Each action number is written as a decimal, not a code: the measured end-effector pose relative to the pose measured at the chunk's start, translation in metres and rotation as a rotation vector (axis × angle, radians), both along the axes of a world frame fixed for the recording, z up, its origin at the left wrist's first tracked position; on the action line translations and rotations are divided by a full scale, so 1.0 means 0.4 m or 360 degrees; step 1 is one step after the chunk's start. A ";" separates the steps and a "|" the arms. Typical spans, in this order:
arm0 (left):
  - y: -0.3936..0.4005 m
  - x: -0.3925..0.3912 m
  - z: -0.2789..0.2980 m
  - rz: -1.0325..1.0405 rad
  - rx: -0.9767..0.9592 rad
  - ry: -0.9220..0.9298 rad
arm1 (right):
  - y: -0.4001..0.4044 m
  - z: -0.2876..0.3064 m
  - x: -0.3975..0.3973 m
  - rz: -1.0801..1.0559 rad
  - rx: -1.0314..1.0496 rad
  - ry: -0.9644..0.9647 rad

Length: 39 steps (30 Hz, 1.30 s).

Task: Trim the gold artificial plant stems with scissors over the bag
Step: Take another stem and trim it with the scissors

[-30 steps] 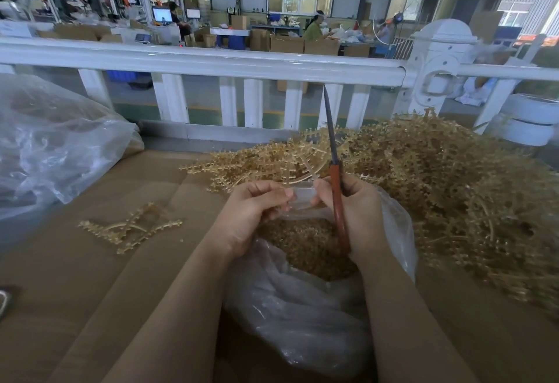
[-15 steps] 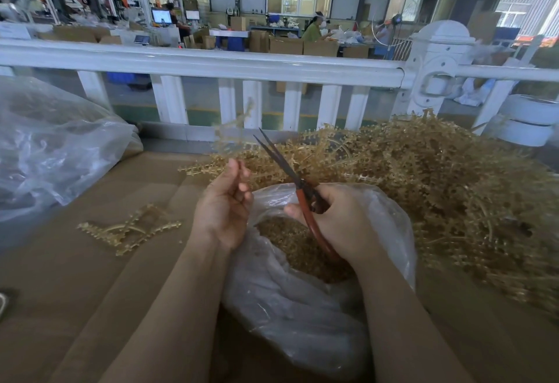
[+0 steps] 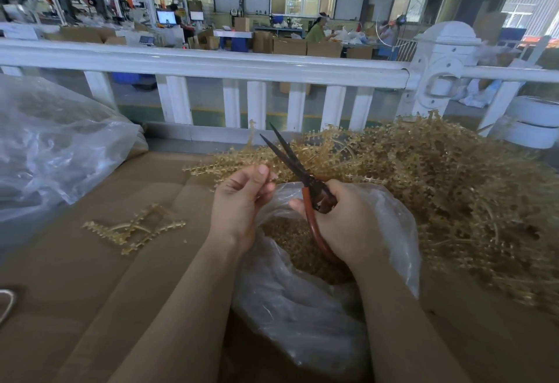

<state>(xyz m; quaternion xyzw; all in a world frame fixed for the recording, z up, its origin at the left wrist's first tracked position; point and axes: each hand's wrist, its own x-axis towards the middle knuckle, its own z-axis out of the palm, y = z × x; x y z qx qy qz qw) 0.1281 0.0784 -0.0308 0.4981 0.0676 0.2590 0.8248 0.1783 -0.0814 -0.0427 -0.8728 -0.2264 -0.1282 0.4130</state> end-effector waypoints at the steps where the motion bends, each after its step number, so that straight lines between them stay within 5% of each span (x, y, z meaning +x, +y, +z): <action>1: -0.002 -0.001 0.000 0.0001 0.0029 -0.0033 | 0.000 0.000 -0.001 -0.0011 -0.0033 -0.0044; 39: 0.009 -0.001 0.000 -0.0045 0.0085 -0.0279 | -0.006 -0.003 0.001 -0.0036 -0.0306 -0.0311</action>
